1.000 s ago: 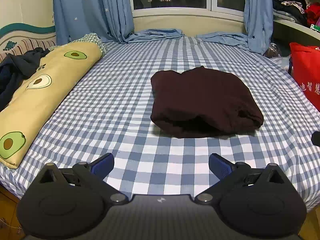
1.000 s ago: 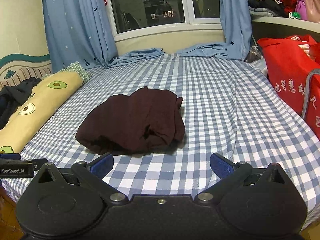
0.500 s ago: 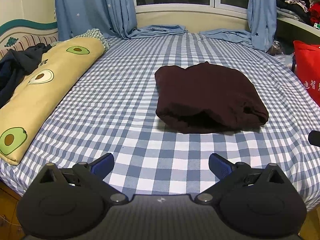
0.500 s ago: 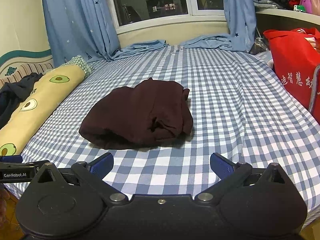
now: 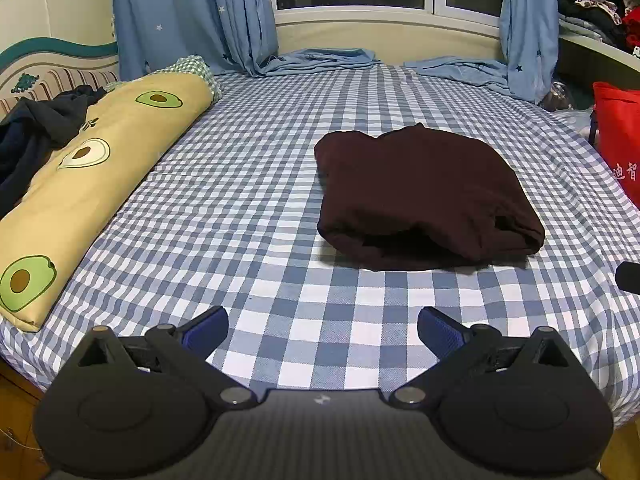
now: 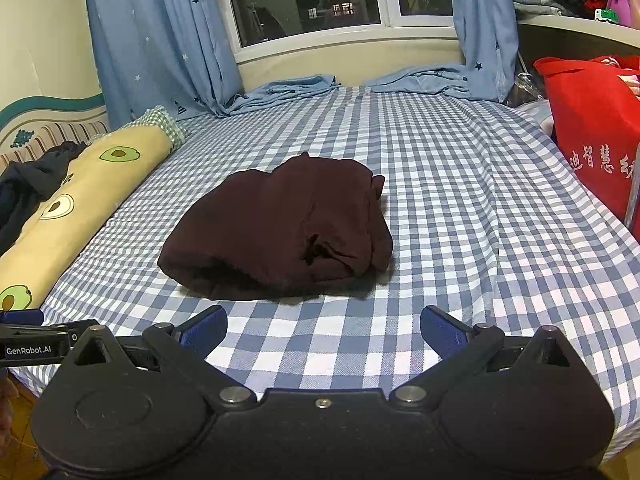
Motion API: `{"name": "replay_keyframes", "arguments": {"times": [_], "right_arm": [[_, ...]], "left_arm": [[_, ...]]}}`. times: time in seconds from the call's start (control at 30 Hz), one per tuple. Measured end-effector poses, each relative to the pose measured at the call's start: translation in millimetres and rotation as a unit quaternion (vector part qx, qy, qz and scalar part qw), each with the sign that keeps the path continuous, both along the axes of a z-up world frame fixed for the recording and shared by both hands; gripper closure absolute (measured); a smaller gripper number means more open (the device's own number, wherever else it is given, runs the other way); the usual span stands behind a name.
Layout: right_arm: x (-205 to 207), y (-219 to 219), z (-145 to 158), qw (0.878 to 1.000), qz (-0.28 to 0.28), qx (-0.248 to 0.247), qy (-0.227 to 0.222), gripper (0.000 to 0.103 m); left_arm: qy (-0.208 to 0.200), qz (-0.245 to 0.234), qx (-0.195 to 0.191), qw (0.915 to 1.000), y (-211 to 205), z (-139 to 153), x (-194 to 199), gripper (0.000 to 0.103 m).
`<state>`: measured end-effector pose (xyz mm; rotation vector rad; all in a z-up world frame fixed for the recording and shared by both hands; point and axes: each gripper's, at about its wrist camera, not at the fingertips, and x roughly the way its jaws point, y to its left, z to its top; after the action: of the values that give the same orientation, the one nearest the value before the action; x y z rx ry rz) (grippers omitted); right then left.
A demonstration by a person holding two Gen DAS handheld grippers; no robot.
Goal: Fold small clothes
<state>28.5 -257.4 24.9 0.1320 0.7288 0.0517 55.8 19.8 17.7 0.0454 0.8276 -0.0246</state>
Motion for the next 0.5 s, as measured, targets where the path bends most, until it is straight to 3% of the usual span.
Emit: {"name": "replay_keyframes", "arguments": {"times": [0.5], "right_arm": [[2.7, -3.4, -2.3, 1.0, 0.005, 0.005, 0.007, 0.001]], "left_arm": [[0.002, 0.0, 0.004, 1.0, -1.1, -0.7, 1.8, 0.001]]}}
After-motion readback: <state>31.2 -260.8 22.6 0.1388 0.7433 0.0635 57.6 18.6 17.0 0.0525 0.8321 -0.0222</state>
